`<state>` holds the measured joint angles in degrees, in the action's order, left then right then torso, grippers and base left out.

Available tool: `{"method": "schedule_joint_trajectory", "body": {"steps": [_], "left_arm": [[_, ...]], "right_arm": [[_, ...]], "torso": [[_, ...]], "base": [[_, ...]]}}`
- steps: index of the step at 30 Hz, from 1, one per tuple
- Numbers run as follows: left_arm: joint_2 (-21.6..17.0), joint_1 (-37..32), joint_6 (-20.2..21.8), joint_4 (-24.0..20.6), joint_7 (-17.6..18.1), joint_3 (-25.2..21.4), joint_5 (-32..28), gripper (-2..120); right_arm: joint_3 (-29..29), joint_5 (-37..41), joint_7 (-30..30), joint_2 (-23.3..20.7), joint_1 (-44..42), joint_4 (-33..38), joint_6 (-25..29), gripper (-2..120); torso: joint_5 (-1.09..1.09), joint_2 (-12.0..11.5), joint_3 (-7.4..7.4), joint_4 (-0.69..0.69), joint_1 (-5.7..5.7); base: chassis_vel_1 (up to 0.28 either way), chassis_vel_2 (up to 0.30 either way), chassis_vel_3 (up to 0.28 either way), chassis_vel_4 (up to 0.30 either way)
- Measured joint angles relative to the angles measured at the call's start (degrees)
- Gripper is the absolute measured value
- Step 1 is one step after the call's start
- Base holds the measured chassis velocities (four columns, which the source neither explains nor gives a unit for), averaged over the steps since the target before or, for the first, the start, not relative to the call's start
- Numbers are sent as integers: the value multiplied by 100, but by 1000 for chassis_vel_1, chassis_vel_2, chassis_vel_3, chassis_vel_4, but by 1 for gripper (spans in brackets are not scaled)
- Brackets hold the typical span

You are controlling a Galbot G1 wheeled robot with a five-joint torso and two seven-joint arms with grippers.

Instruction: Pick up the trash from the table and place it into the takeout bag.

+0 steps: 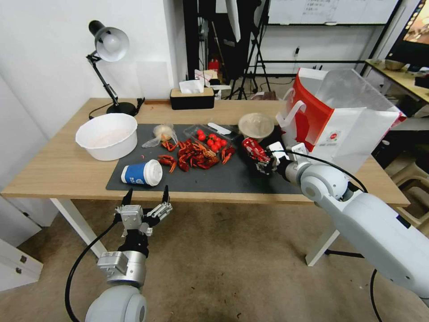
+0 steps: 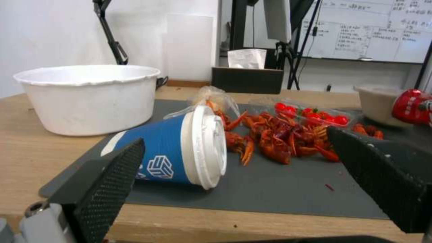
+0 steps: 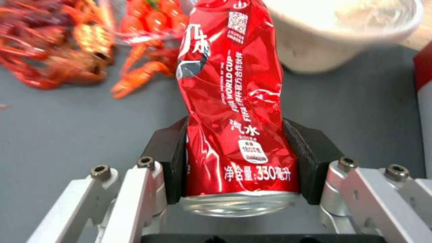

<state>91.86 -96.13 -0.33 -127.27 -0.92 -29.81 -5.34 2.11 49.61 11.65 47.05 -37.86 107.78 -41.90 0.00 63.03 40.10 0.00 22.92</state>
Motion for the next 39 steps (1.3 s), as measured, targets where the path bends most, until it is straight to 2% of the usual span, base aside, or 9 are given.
{"method": "schedule_joint_trajectory", "body": {"steps": [10, 14, 18, 25, 30, 33, 35, 37, 39], "left_arm": [[19, -8, -7, -3, -8, 22, 22, 100], [17, -15, -11, -3, -9, 20, 25, 100], [16, -14, -11, -4, -10, 19, 26, 100], [18, -43, -37, -7, -18, 46, 58, 100], [19, -60, -58, -15, -23, 53, 76, 100], [22, -72, -74, -22, -29, 62, 92, 100], [23, -72, -76, -22, -30, 64, 93, 100], [23, -70, -77, -22, -31, 64, 96, 100], [23, -70, -77, -22, -32, 64, 96, 100]], "right_arm": [[-238, 319, -27, 2, -164, 491, 38, 45], [-683, 665, -5, 87, -171, 917, 573, 45], [-871, 829, 166, 90, -34, 1040, 733, 45], [-1219, 1160, 1038, 74, 726, 789, 1056, 45], [-1309, 1334, 1444, 82, 1079, 574, 1052, 45], [-1364, 1480, 1956, 127, 1403, 375, 791, 45], [-1375, 1522, 2093, 138, 1464, 336, 719, 45], [-1471, 1738, 2505, 174, 1595, 212, 361, 45], [-1490, 1783, 2577, 175, 1607, 189, 298, 45]], "torso": [[0, 0, 0, -1, -1], [1, 0, 0, -1, -1], [0, 0, 0, 0, -1], [1, 0, 0, 0, 0], [1, 0, 0, -1, 0], [1, 0, 0, 0, -1], [1, 0, 0, 0, -1], [1, 0, 0, 0, 0], [0, 0, 0, 0, -1]], "base": [[0, 0, 0, 0], [0, 0, 0, 0], [0, 0, 0, 0], [0, 0, 0, 0], [0, 0, 0, 0], [0, 0, 0, 0], [0, 0, 0, 0], [0, 0, 0, 0], [0, 0, 0, 0]]}}
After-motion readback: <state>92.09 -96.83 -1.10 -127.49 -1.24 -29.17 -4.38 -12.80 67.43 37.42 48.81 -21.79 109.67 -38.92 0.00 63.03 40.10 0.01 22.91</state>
